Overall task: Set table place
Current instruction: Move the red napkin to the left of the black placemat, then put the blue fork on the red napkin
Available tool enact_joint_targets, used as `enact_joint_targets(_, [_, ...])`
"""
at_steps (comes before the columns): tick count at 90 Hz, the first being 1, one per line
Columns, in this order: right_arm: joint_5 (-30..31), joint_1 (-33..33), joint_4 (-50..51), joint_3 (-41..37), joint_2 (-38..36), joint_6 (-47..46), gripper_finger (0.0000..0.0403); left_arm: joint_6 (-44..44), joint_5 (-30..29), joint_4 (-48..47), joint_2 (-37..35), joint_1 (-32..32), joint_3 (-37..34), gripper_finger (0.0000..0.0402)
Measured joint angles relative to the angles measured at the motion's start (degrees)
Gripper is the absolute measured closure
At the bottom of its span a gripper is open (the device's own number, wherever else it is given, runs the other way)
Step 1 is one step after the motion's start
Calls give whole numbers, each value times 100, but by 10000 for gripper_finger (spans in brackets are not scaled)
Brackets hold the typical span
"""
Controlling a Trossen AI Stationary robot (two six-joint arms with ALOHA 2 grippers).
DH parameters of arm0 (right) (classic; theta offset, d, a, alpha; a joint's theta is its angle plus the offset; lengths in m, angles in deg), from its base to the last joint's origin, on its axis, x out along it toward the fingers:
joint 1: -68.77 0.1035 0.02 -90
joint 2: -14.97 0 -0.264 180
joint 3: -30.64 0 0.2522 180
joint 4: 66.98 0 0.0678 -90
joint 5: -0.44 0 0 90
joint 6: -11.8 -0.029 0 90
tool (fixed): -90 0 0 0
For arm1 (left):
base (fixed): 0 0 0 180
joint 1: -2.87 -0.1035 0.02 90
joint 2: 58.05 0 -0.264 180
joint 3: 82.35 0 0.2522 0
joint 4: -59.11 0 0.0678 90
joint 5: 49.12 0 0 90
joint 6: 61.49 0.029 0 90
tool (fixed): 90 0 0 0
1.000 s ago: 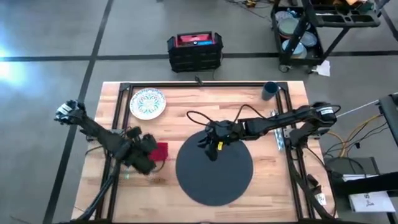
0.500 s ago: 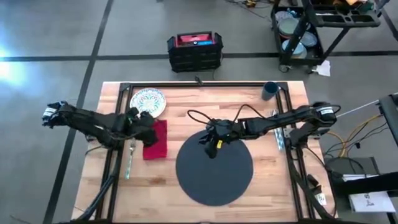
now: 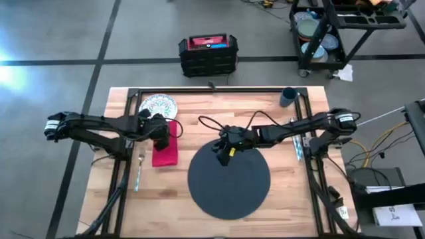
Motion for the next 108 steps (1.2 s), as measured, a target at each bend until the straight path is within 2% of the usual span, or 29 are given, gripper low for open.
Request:
enact_joint_targets(12, [-36, 0, -102, 0, 85, -95, 257, -233, -6, 12, -22, 0, 0, 206])
enact_joint_targets(22, [-31, 0, -132, 0, 85, -152, 256, -353, 467, 40, -21, 8, -8, 201])
enact_joint_targets(29, [47, 2, -81, 0, 85, -327, 273, -370, 951, 132, -9, 59, -126, 240])
enact_joint_targets(38, [210, 2, 20, 0, 85, -466, 332, -408, 1430, 298, -18, 135, -343, 354])
enact_joint_targets(41, [225, 2, 41, -2, 85, -471, 361, -448, 1547, 412, -45, 158, -448, 377])
enact_joint_targets(46, [292, 2, 66, -4, 85, -454, 389, -602, 1658, 541, -85, 193, -620, 388])
enact_joint_targets(65, [313, 2, 149, -17, 85, -552, 401, -1253, 2298, 1372, -94, 584, -1375, 401])
enact_joint_targets(79, [301, 17, 153, -17, 85, -527, 402, -2233, 2620, 1860, -96, 1334, -1854, 401])
enact_joint_targets(90, [262, 42, 153, -24, 85, -522, 403, -3186, 2713, 2089, -44, 2249, -1934, 401])
enact_joint_targets(108, [249, 109, 155, -26, 85, -509, 403, -4954, 2408, 2623, 275, 3966, -1679, 402])
